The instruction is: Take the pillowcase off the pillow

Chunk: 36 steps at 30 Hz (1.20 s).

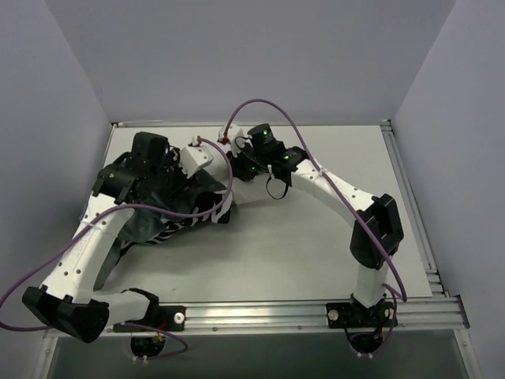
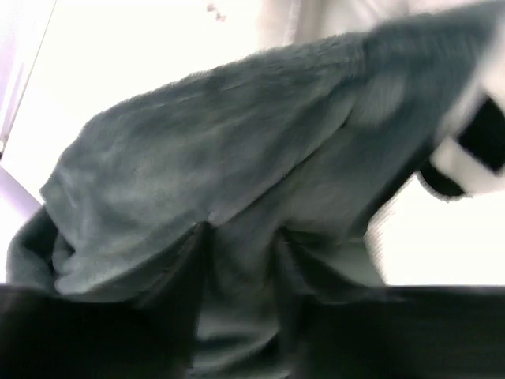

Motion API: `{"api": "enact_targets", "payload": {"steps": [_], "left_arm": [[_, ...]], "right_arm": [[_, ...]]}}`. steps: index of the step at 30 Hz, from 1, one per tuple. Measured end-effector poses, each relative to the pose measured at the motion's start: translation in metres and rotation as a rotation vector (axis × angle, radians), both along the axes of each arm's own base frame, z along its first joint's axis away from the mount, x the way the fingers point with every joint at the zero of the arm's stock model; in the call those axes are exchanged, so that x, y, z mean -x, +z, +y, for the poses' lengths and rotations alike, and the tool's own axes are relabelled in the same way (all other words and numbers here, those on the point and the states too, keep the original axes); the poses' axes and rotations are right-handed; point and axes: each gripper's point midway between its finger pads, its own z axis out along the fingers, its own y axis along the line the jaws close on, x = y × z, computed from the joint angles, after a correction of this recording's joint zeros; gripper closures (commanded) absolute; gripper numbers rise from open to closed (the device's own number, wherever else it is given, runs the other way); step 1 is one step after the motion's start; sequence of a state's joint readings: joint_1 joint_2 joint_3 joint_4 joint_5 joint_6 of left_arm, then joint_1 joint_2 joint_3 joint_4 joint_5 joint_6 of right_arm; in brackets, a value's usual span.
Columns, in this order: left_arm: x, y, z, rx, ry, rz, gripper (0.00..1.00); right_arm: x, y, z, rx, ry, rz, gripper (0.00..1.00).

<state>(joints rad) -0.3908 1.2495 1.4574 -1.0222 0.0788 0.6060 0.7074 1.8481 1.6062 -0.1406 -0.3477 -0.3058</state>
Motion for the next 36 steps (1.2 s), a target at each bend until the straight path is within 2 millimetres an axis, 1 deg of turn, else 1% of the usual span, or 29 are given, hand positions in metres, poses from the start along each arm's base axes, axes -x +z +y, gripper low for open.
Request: {"api": "enact_targets", "payload": {"steps": [1, 3, 5, 9, 13, 18, 21, 24, 27, 28, 29, 30, 31, 33, 36], "left_arm": [[-0.001, 0.002, 0.002, 0.002, 0.008, -0.004, 0.24], [-0.003, 0.009, 0.006, 0.011, 0.032, -0.017, 0.14], [-0.005, 0.014, 0.014, 0.021, 0.062, -0.027, 0.08], [-0.007, 0.018, 0.033, 0.033, 0.130, -0.035, 0.07], [0.000, 0.022, 0.049, 0.035, 0.174, -0.037, 0.06], [0.021, 0.033, 0.050, 0.056, 0.144, -0.055, 0.07], [0.033, 0.033, 0.049, 0.060, 0.120, -0.039, 0.07], [0.040, 0.028, 0.054, 0.045, 0.126, -0.016, 0.07], [0.042, 0.015, 0.073, 0.009, 0.203, 0.011, 0.06], [0.043, 0.010, 0.086, -0.002, 0.252, 0.030, 0.04], [0.043, 0.006, 0.099, -0.005, 0.302, 0.044, 0.00], [0.042, 0.003, 0.111, 0.002, 0.351, 0.054, 0.04], [0.043, 0.002, 0.124, 0.004, 0.403, 0.060, 0.04], [0.045, 0.002, 0.143, 0.011, 0.478, 0.064, 0.04], [0.049, 0.000, 0.155, 0.019, 0.518, 0.075, 0.04]], "right_arm": [[0.000, 0.002, -0.003, -0.014, -0.019, 0.022, 1.00], [-0.004, 0.006, -0.011, -0.054, -0.060, 0.068, 1.00], [-0.009, 0.011, -0.021, -0.098, -0.108, 0.119, 1.00], [-0.016, 0.014, -0.036, -0.166, -0.183, 0.218, 1.00], [-0.021, 0.017, -0.052, -0.240, -0.253, 0.332, 1.00], [-0.028, 0.027, -0.075, -0.296, -0.349, 0.396, 1.00], [-0.027, 0.031, -0.080, -0.303, -0.380, 0.410, 1.00], [-0.026, 0.032, -0.084, -0.299, -0.406, 0.412, 1.00], [-0.023, 0.035, -0.085, -0.300, -0.417, 0.417, 1.00], [-0.023, 0.035, -0.086, -0.299, -0.421, 0.416, 1.00], [-0.022, 0.036, -0.087, -0.297, -0.425, 0.416, 1.00], [-0.022, 0.036, -0.088, -0.293, -0.428, 0.416, 1.00], [-0.021, 0.036, -0.089, -0.291, -0.432, 0.416, 1.00], [-0.021, 0.035, -0.090, -0.287, -0.438, 0.415, 1.00], [-0.021, 0.034, -0.091, -0.281, -0.445, 0.417, 1.00]]}}
